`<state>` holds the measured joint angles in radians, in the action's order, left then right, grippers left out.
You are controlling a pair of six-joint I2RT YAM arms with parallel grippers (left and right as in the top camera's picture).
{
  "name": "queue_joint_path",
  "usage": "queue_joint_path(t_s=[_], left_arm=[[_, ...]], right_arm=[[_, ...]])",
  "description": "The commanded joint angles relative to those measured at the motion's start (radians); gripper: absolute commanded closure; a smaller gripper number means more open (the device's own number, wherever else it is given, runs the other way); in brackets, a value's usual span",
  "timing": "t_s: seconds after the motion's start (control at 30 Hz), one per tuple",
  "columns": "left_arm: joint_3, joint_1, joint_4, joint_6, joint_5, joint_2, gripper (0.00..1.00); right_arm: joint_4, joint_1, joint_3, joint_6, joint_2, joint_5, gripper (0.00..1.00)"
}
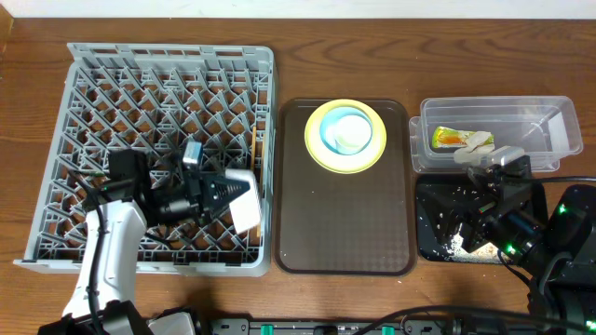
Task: Sort waste into correct bins and load items into the dishwasher
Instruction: 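Carry the white bowl left over the grey dish rack, then rotate the held bowl upright and lower it into the rack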
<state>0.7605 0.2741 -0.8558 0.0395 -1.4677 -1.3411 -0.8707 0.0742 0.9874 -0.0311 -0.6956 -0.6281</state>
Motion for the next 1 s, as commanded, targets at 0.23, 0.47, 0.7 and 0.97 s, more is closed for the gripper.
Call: queue_joint_path(t_s=[0.23, 0.47, 0.7, 0.97], left_arm=[[-0.040, 0.017, 0.004, -0.029, 0.048, -0.004, 0.92], [-0.039, 0.071, 0.010, 0.009, -0.105, -0.004, 0.92], [-0.039, 0.089, 0.056, 0.013, -0.105, -0.004, 0.92], [-0.039, 0.089, 0.065, 0.058, -0.105, -0.004, 0.92]], right_arm=[[-0.002, -0.010, 0.011, -0.011, 0.003, 0.003, 0.01], [-0.002, -0.010, 0.011, -0.011, 0.003, 0.003, 0.01], [-0.002, -0.010, 0.011, -0.011, 0.003, 0.003, 0.01], [-0.002, -0.010, 0.011, -0.011, 0.003, 0.003, 0.01]])
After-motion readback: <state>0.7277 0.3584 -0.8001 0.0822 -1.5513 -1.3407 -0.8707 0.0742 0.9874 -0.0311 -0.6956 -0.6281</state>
